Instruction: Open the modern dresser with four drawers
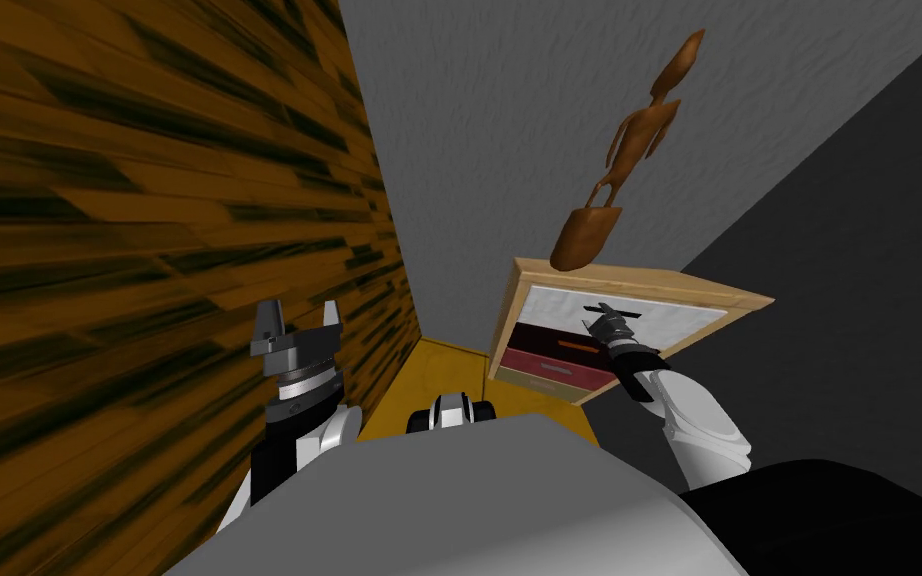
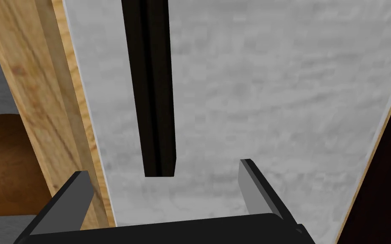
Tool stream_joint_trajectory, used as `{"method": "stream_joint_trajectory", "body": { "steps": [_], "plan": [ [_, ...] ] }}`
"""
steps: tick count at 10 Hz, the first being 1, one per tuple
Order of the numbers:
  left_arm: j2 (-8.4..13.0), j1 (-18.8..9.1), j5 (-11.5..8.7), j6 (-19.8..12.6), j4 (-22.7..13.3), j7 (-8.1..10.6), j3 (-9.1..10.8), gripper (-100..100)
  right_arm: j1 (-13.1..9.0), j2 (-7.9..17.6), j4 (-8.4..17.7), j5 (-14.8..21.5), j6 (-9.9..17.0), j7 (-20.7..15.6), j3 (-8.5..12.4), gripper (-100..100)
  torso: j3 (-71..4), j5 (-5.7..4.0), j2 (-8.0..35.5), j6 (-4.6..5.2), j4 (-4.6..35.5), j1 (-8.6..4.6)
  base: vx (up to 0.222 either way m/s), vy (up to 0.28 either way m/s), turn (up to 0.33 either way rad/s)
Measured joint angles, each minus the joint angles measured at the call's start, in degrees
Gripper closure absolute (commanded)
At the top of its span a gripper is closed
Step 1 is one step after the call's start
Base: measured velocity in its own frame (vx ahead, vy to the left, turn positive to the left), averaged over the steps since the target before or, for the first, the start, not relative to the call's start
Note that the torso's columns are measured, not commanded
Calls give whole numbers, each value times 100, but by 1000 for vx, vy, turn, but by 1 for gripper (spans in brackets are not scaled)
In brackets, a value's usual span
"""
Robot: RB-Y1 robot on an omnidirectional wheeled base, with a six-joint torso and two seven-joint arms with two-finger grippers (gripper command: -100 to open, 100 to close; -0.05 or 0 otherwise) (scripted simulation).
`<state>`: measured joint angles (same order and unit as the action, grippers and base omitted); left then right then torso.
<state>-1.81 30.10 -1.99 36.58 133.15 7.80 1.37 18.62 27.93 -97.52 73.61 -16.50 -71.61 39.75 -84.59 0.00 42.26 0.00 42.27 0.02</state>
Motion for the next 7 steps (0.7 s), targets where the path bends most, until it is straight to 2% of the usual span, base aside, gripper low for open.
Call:
{"method": "stream_joint_trajectory", "body": {
  "steps": [1, 2, 3, 7],
  "plan": [
    [0, -1, 0, 0, 0, 0, 0, 0, -2, 4, 7, -7, -2, 13, 3, -100, 11, -1, 18, 1, 5, -3, 89, -12, 10],
    [0, 0, 0, 0, 0, 0, 0, 0, 40, 121, 18, -16, 12, 101, 18, -100, 3, -1, 2, 1, 3, -9, 56, -10, 4],
    [0, -1, 0, 0, 0, 0, 0, 0, 44, 137, 19, -18, 16, 130, 22, 100, 5, -3, 9, 0, 2, -5, 9, -2, 1],
    [-1, -3, 0, -1, -1, 0, -1, 0, 78, 177, -47, -51, -33, 172, 46, 100, 26, -5, 36, 8, 8, 5, -153, 78, -51]
  ]
}}
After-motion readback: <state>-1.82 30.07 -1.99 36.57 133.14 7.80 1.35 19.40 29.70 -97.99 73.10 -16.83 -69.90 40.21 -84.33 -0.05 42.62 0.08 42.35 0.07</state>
